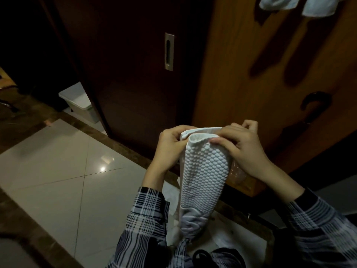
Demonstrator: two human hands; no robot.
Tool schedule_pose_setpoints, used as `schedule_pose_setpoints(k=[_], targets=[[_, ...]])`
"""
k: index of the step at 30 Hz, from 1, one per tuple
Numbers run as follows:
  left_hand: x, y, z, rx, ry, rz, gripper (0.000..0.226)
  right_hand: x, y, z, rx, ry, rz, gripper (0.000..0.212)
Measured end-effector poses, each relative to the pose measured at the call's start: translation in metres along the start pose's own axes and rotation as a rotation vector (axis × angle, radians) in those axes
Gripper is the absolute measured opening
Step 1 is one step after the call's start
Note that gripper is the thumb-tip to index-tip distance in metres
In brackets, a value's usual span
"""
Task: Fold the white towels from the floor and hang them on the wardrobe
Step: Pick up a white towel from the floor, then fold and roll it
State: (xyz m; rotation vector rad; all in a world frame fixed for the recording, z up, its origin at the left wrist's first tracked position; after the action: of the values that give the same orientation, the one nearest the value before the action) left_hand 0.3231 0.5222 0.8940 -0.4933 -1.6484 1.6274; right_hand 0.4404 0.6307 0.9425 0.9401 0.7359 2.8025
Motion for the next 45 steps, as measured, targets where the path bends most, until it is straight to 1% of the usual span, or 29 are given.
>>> schedule_pose_setpoints(k=[6,10,15,16,17,19,20,22,26,28,31,35,39,41,42,45], targets=[[0.000,-0.001,-0.006,-0.065,0.034,0.043,0.019,0.003,0.010,0.004,-0.140,-0.034,0.097,0.027],[0.001,-0.001,-0.009,-0.060,0.033,0.069,0.012,0.001,0.011,0.003,-0.208,-0.058,0.072,0.030],[0.001,0.000,-0.009,-0.025,0.022,0.091,0.018,0.003,0.016,0.000,-0.263,-0.084,0.065,0.030],[0.001,0.000,-0.008,-0.018,0.030,0.085,0.022,0.003,0.017,0.000,-0.273,-0.083,0.066,0.030],[0.001,-0.001,-0.008,-0.014,0.045,0.064,0.032,0.004,0.018,-0.001,-0.278,-0.084,0.064,0.030],[0.001,-0.002,-0.008,-0.017,0.069,0.012,0.063,0.005,0.018,-0.001,-0.270,-0.088,0.041,0.030],[0.001,-0.002,-0.008,-0.025,0.075,-0.004,0.070,0.006,0.018,-0.001,-0.262,-0.091,0.027,0.030],[0.001,-0.003,-0.009,-0.019,0.084,-0.027,0.077,0.008,0.018,-0.002,-0.255,-0.097,0.005,0.031],[0.001,0.000,-0.007,0.013,0.091,0.004,0.086,0.010,0.020,-0.004,-0.257,-0.095,-0.029,0.033],[0.000,-0.001,-0.007,0.034,0.113,0.000,0.079,0.011,0.020,-0.006,-0.263,-0.086,-0.047,0.034],[-0.001,-0.005,-0.007,0.050,0.111,0.029,0.047,0.013,0.021,-0.008,-0.301,-0.061,-0.035,0.034],[-0.002,-0.007,-0.005,0.072,0.087,0.011,0.026,0.013,0.021,-0.007,-0.318,-0.049,-0.004,0.031],[-0.004,-0.006,-0.002,0.061,0.030,-0.021,0.026,0.006,0.022,0.002,-0.341,-0.116,0.069,0.034],[-0.005,-0.008,-0.002,0.065,-0.003,-0.048,0.024,0.004,0.014,0.008,-0.328,-0.105,0.035,0.036],[-0.005,-0.008,-0.002,0.052,-0.017,-0.052,0.020,0.004,0.007,0.009,-0.258,-0.061,-0.009,0.037],[-0.003,-0.008,0.003,0.028,-0.074,-0.054,0.008,0.000,-0.010,0.008,0.138,0.082,-0.213,0.040]])
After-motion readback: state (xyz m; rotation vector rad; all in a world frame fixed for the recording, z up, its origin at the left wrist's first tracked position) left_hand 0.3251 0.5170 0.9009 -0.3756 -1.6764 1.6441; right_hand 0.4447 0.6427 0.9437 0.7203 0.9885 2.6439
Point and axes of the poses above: each hand's wrist, its own x-axis towards the middle knuckle, its own z-axis out of the back of the hand, y = z × x, the point moved 7 cm from there along x, towards the middle knuckle, and after that the axes turned 2 degrees about x, right-handed, at the moved point
